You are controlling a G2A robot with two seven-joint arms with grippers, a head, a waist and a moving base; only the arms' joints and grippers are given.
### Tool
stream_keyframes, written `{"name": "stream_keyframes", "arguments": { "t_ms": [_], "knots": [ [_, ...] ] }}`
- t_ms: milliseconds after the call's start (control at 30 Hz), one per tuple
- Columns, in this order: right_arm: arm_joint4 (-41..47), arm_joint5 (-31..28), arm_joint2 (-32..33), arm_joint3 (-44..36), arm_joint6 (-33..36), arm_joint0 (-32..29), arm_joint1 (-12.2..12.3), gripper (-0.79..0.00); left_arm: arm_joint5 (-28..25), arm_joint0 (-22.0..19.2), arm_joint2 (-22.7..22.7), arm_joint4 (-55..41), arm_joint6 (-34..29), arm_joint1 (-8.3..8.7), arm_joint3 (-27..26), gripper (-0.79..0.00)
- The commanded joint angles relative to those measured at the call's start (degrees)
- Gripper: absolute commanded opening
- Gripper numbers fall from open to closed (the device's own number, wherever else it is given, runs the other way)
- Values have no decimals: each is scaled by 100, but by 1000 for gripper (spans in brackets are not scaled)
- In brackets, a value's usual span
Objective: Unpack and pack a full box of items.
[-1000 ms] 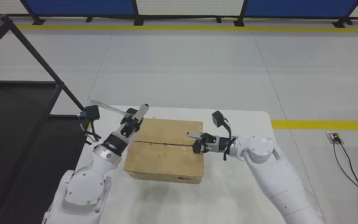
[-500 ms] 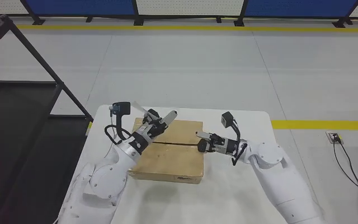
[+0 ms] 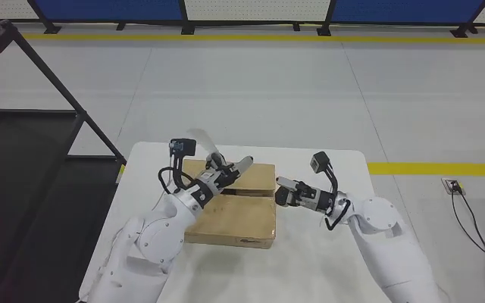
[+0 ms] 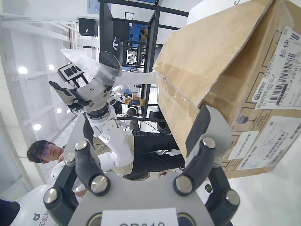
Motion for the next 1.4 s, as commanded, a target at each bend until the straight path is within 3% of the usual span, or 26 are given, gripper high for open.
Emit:
{"name": "stream_keyframes", "arguments": {
  "t_ms": [0, 400, 767, 1100, 1300, 1367],
  "knots": [
    [19, 5, 52, -35, 28, -32, 21, 0, 16, -36, 42, 61, -38, -7, 35, 0],
    [118, -36, 183, -2, 77, -111, 97, 0, 216, -346, 398, 445, -286, -73, 357, 0],
    [242, -171, 490, -156, 50, -456, 207, 0, 455, -910, 1128, 974, -604, -231, 1011, 0],
    [353, -254, 586, -191, 44, -624, 267, 0, 213, -1024, 1579, 2103, -594, -288, 1188, 0],
    [415, -278, 533, -128, 48, -589, 277, 0, -4, -868, 1722, 3313, 159, -269, 1156, 0],
    [425, -284, 519, -108, 44, -576, 281, 0, -44, -792, 1701, 3234, 339, -285, 1132, 0]
  ]
}}
